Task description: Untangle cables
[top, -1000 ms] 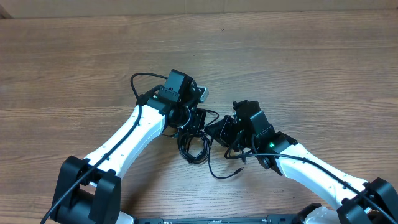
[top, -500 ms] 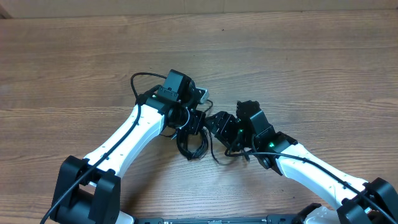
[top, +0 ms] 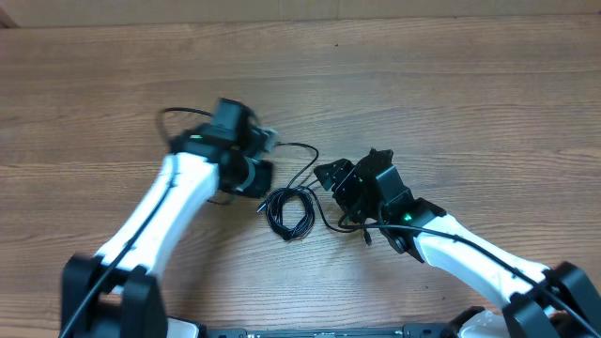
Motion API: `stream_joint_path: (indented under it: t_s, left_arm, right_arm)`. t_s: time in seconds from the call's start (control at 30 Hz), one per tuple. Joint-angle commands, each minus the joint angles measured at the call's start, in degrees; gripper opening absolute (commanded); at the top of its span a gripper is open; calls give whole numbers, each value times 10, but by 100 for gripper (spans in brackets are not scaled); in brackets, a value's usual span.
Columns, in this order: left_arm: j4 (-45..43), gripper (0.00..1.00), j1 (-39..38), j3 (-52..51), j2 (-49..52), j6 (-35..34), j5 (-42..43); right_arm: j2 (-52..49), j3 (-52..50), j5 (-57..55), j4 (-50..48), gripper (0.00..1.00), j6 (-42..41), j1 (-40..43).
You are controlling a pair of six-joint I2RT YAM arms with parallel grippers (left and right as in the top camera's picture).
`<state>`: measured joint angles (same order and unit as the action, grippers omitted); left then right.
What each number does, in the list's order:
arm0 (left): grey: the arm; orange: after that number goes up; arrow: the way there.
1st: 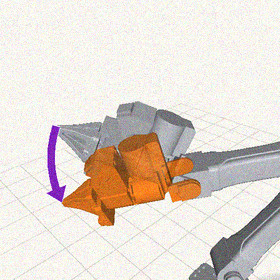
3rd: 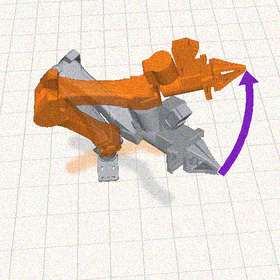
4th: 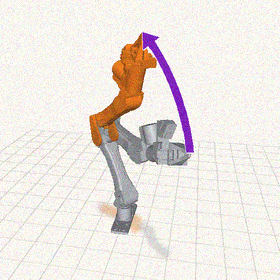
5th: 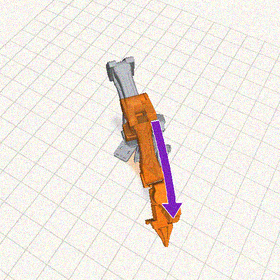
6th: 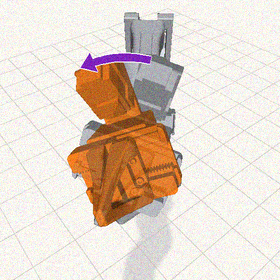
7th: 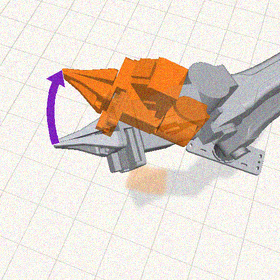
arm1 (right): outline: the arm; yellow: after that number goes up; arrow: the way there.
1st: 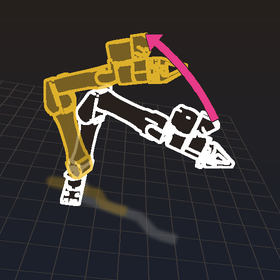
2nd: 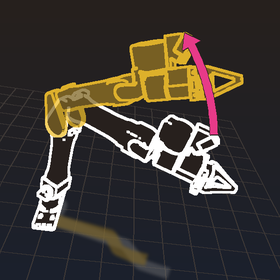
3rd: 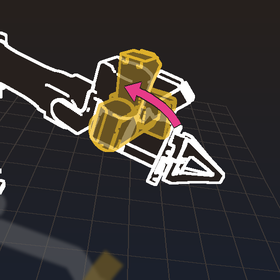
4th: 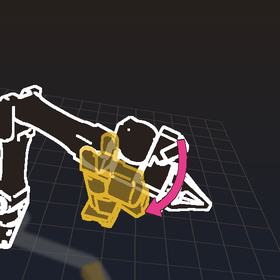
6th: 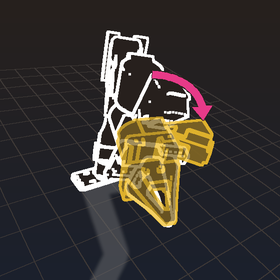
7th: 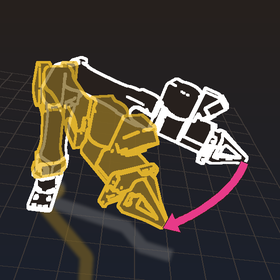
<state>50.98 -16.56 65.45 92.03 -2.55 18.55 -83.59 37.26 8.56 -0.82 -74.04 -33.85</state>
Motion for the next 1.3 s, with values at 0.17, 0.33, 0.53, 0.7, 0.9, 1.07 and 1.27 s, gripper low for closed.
stream_joint_path:
  t_s: [0.17, 0.33, 0.53, 0.7, 0.9, 1.07, 1.27]
  left_arm:
    - [-1, 29, 107, 24, -104, -28, -24]
    - [2, 29, 109, 24, -103, -28, -25]
    - [-16, 45, 109, 24, -103, -26, -31]
    - [-21, 67, 109, 24, -103, -26, -36]
    - [-28, 84, 109, 24, -103, -26, -37]
    - [-30, 90, 109, 24, -103, -26, -37]
    - [-30, 96, 109, 24, -103, -26, -37]
  right_arm:
    - [-55, 3, 26, -56, 96, 11, -19]
    - [-48, 10, 28, -55, 100, 53, -18]
    - [19, 78, 15, 54, 100, 115, -23]
    - [72, 135, -41, 251, 100, 110, -44]
    - [71, 132, -62, 428, 100, -33, -72]
    - [27, 120, -81, 423, 100, -42, -76]
    - [-60, 117, -106, 370, 42, -42, -76]
